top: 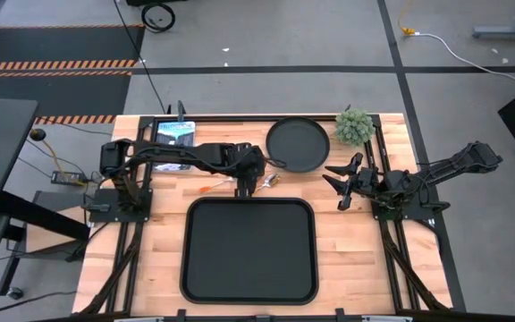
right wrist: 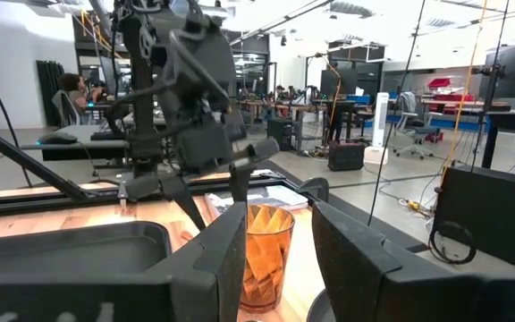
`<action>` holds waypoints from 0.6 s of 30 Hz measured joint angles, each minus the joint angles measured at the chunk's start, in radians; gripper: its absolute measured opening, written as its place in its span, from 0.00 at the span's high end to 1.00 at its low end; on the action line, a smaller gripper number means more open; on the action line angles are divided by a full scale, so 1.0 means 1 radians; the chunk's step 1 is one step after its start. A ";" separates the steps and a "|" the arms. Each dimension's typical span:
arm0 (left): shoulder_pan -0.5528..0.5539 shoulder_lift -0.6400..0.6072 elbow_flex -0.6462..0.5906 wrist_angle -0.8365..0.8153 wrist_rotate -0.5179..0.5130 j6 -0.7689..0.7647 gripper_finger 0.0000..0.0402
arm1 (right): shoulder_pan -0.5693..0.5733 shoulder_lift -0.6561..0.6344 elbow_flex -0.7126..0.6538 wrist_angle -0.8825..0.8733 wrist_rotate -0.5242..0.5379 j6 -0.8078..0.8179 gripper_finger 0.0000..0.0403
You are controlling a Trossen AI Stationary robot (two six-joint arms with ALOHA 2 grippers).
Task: Pick and place plate/cup/fork/spoon on tray
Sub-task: Put the orange cup on the top right of the black tray
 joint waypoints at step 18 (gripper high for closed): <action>0.002 0.026 -0.001 0.002 -0.004 0.018 0.65 | 0.000 0.000 0.000 0.000 0.000 0.000 0.66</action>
